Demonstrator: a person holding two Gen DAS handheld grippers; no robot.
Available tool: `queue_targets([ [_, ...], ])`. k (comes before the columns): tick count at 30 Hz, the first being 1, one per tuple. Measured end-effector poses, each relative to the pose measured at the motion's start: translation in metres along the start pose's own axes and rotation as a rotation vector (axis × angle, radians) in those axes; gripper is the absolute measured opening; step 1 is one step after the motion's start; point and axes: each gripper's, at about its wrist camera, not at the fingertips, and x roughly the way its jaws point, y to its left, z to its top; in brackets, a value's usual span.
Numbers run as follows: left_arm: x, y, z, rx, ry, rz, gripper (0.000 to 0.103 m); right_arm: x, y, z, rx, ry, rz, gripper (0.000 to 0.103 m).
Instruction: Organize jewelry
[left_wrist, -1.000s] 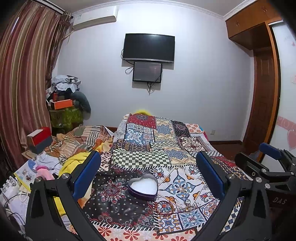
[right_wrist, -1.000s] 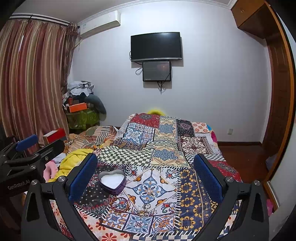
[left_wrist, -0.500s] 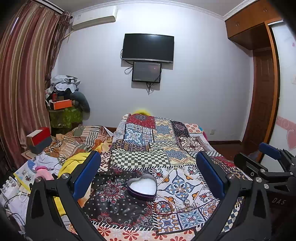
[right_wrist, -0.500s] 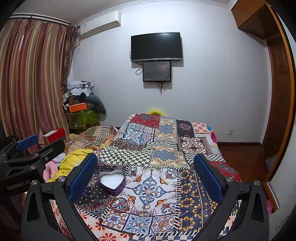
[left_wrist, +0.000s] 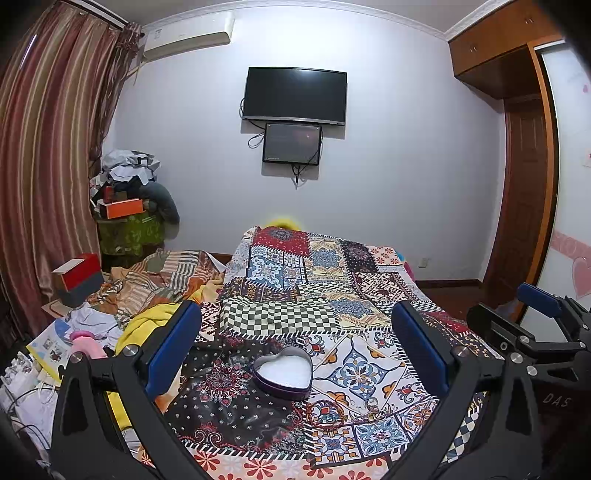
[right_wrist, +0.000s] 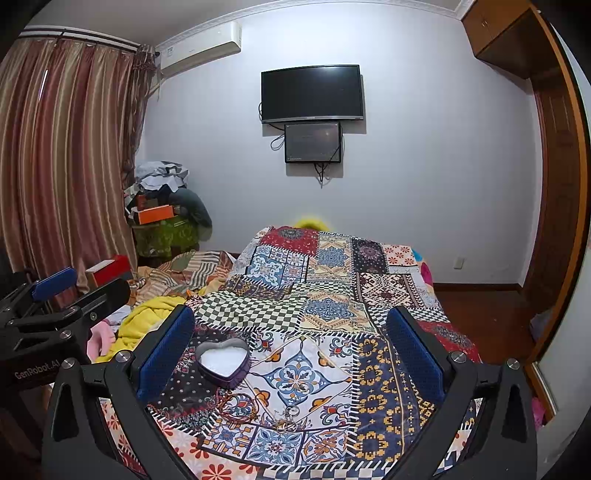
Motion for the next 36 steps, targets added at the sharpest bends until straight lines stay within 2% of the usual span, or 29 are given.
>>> queue_targets([
  [18,0.012,-0.007,-0.003,0.002,0.029,0.003,0.103,0.009,-0.008,-0.005,0.003,0.035,-0.02,0.103],
  [23,0.03,-0.005,-0.01,0.012,0.075,0.008,0.103,0.021,-0.021,-0.016,0.001,0.092,-0.059,0.103],
  [29,0.061,-0.005,-0.028,0.043,0.166,0.037,0.103,0.046,-0.045,-0.042,-0.003,0.216,-0.119,0.103],
  [31,0.074,-0.005,-0.037,0.054,0.209,0.053,0.103,0.057,-0.052,-0.053,-0.005,0.272,-0.127,0.103],
  [36,0.105,-0.006,-0.062,0.08,0.332,0.04,0.103,0.075,-0.061,-0.075,-0.016,0.382,-0.113,0.103],
])
